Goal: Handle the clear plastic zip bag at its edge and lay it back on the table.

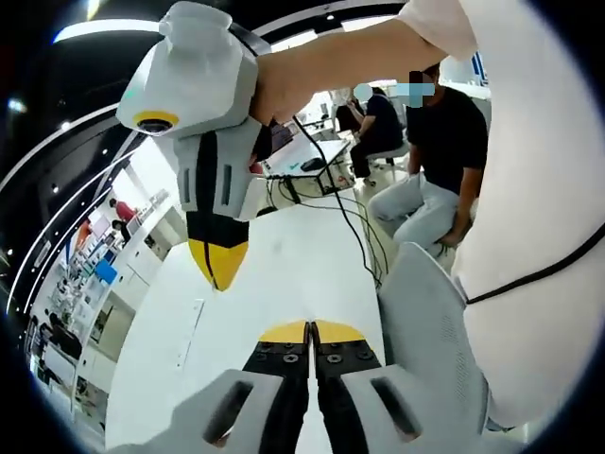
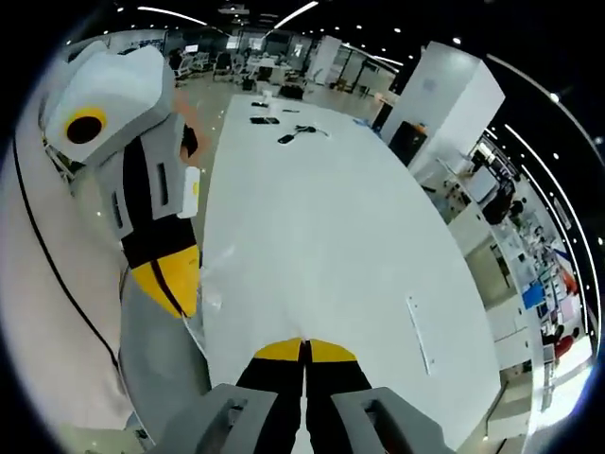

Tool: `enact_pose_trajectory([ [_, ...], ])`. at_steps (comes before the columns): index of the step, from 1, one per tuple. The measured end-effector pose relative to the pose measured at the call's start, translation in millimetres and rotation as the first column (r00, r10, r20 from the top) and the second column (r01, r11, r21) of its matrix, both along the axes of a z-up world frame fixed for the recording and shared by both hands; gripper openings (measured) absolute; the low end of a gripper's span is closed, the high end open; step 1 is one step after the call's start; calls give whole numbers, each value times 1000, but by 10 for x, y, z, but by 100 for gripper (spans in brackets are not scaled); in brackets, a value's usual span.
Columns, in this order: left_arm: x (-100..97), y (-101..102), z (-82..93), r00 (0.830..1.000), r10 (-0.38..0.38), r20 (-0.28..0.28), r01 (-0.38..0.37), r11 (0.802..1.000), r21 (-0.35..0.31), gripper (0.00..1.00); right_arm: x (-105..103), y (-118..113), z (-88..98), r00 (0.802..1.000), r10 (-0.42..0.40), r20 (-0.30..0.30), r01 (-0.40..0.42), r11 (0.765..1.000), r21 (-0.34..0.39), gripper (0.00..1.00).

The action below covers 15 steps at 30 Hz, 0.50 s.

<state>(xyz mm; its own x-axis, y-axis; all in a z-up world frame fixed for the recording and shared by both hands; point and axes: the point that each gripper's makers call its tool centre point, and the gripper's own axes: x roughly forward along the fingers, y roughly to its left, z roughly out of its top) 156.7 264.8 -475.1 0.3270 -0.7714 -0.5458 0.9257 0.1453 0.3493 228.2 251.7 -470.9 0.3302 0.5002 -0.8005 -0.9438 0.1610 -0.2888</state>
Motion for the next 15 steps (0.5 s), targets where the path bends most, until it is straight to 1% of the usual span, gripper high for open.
enact_pose_trajectory([
  [9, 101, 55, 132, 999, 47, 12, -47, 998, -42, 0, -21, 9, 25, 999, 29, 39, -28, 999, -26, 0],
  [13, 135, 87, 197, 998, 63, 30, -61, 997, -56, 4, -3, 0, 41, 998, 30, 52, -29, 999, -32, 0],
  [15, 139, 103, 225, 997, 67, 31, -65, 996, -64, 5, 8, -17, 34, 998, 32, 53, -30, 999, -40, 0],
])
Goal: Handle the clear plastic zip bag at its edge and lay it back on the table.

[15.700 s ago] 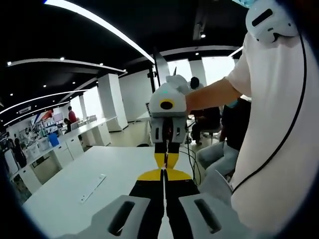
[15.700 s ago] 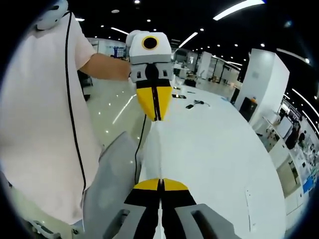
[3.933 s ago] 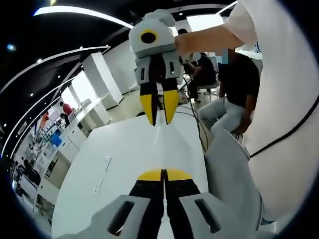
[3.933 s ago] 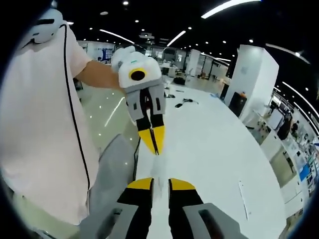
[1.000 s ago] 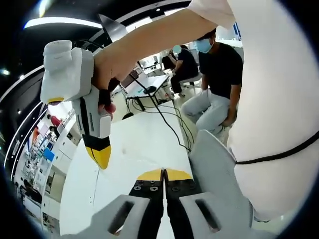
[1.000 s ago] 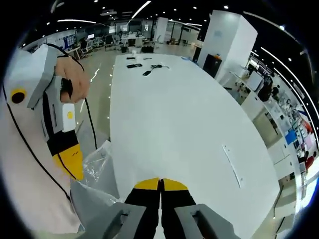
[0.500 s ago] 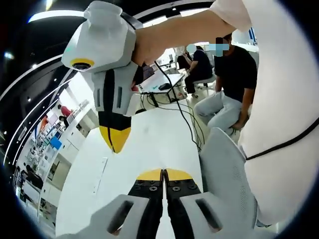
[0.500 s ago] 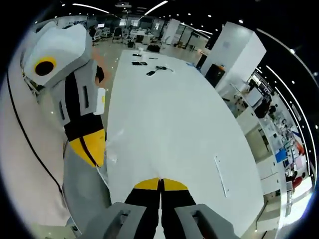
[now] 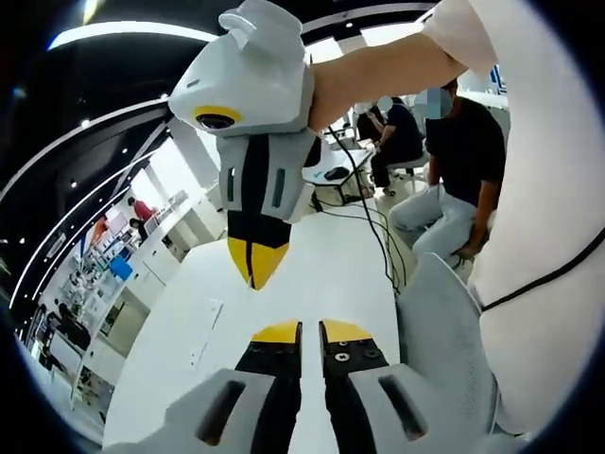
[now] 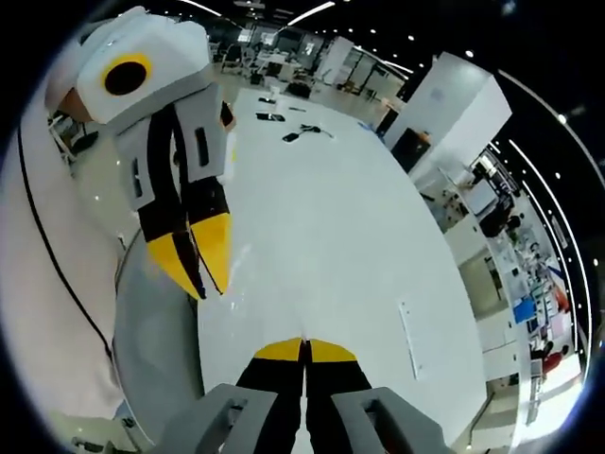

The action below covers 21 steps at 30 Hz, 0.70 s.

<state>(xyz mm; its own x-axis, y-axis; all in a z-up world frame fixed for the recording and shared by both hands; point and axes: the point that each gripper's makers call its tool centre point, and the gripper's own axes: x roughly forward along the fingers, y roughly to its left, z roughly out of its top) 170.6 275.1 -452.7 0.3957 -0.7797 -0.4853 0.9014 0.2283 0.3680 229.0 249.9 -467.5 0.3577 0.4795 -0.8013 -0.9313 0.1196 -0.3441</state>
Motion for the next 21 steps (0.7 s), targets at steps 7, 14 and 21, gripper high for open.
enact_pose_trajectory([
  [7, 19, 97, 62, 1000, 29, -2, -29, 999, -34, 6, 53, -50, -14, 1000, -9, 5, 9, 1000, -5, 0],
  [14, 52, 239, 76, 993, 95, -64, -102, 988, -120, 8, 119, -90, 10, 1000, -18, 8, 18, 1000, 0, 0],
  [21, 102, 407, 14, 975, 170, -140, -196, 959, -204, 17, 260, -140, 14, 999, -34, 12, 34, 999, 16, 0],
])
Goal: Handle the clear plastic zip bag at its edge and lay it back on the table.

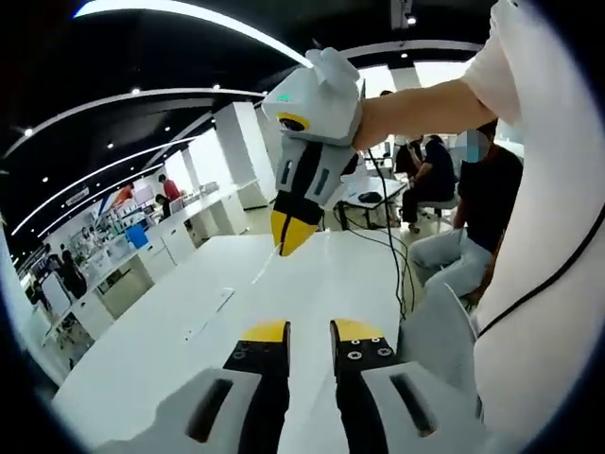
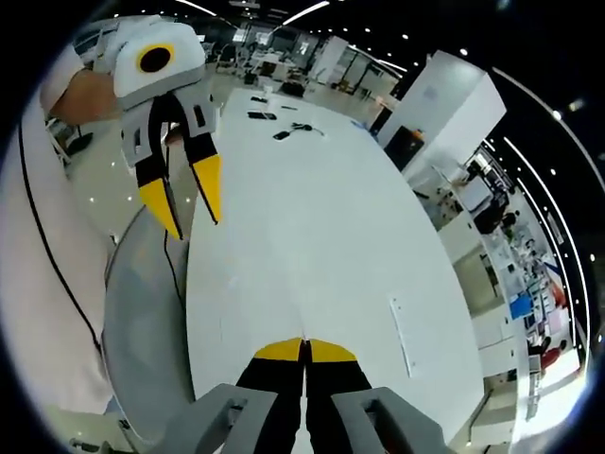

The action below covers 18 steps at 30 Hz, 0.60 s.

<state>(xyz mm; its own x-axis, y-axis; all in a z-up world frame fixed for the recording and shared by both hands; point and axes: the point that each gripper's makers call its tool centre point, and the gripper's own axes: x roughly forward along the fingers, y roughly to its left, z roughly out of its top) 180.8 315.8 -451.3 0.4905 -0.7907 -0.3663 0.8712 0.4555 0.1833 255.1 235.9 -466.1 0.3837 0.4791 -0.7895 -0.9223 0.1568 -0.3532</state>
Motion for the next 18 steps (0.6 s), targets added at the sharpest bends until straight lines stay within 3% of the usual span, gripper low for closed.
enact_pose_trajectory([
  [8, 35, 152, -123, 997, 65, -40, -67, 997, -44, 20, 307, -49, -60, 1000, -23, 1, 23, 1000, 13, 0],
  [18, 131, 304, -292, 989, 120, -86, -125, 990, -60, 21, 912, -60, -142, 996, -44, 72, 45, 999, -7, 0],
])
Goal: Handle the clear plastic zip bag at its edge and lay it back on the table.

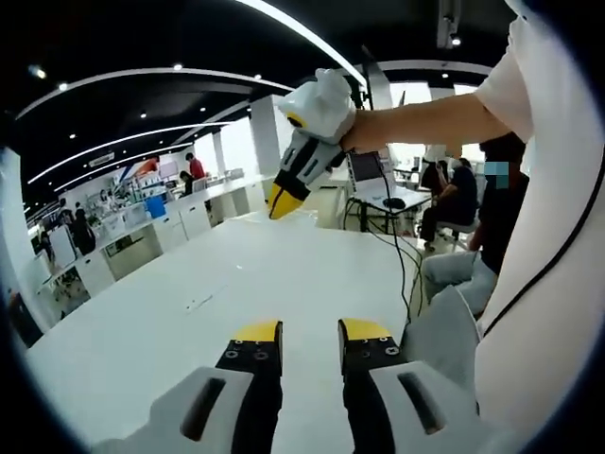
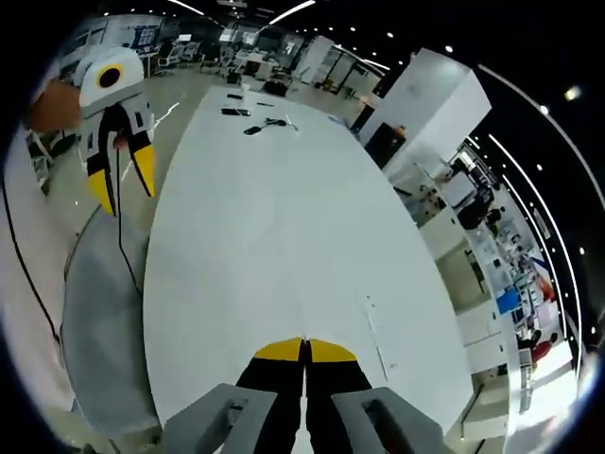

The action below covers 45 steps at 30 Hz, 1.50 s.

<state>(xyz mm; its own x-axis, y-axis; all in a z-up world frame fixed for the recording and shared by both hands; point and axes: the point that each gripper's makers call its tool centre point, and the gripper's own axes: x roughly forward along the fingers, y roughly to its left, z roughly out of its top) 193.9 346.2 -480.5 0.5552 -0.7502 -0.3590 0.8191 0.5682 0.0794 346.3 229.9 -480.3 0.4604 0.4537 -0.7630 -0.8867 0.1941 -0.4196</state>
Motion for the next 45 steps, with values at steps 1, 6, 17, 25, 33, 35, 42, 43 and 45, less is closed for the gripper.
enact_pose_trajectory([
  [1, 10, 5, -11, 1000, 4, -4, -4, 1000, -2, 21, 83, -9, -20, 1000, 0, 13, 0, 1000, -13, 0],
  [6, 87, 59, -97, 999, 25, -27, -25, 1000, -7, 20, 435, -9, -149, 998, -10, 59, 11, 999, -32, 0],
  [17, 258, 167, -225, 996, 67, -58, -67, 998, -11, 20, 983, 84, -534, 972, 43, 230, -11, 990, -137, 0],
  [25, 304, 190, -339, 993, 81, -89, -83, 996, -14, 19, 950, 107, -1162, 960, 74, 272, -14, 977, -214, 0],
  [33, 283, 177, -443, 990, 82, -119, -84, 996, -9, 19, 689, 171, -1594, 964, 71, 256, -18, 979, -205, 0],
  [35, 275, 172, -461, 989, 82, -123, -83, 997, -7, 19, 609, 187, -1715, 967, 67, 247, -19, 981, -192, 0],
  [42, 231, 150, -528, 986, 84, -143, -86, 996, -4, 19, 335, 250, -2089, 961, 128, 247, -78, 976, -204, 0],
  [43, 226, 145, -532, 986, 85, -146, -86, 996, -6, 19, 318, 251, -2122, 960, 137, 245, -86, 974, -209, 0],
  [45, 209, 133, -556, 985, 82, -150, -84, 996, -4, 19, 294, 245, -2178, 968, 109, 225, -65, 979, -194, 0],
])
